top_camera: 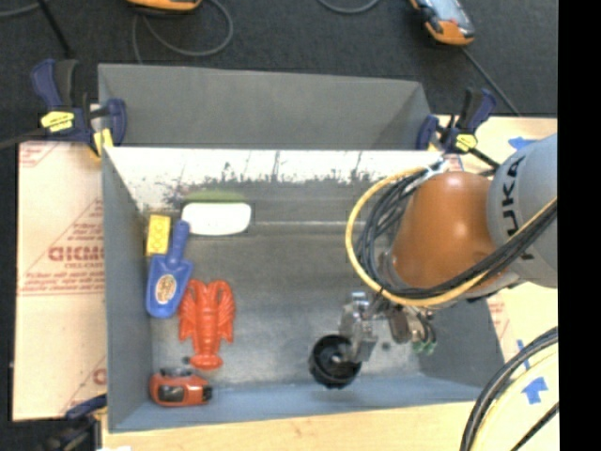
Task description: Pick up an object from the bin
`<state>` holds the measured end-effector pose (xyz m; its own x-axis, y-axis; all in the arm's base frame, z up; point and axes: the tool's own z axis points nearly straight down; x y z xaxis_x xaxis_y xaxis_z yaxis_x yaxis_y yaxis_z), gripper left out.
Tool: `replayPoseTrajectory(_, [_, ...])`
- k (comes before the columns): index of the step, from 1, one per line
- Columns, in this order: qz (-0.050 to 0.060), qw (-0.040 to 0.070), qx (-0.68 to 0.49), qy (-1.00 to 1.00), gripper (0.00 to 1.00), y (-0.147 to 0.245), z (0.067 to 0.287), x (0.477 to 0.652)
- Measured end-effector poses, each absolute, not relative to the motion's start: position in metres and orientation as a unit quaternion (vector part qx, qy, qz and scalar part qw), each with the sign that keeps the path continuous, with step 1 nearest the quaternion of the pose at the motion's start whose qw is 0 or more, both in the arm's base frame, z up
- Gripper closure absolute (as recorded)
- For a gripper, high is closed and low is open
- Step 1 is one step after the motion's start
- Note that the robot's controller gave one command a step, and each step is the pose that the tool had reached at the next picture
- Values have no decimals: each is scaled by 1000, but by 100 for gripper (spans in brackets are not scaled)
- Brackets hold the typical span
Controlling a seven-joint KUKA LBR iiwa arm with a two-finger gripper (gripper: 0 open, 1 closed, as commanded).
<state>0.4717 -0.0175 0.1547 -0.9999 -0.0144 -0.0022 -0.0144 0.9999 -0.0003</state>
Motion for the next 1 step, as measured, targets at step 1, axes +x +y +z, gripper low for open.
replayPoseTrajectory(1, [1, 2, -7, 1000, 100, -37, 166, 475])
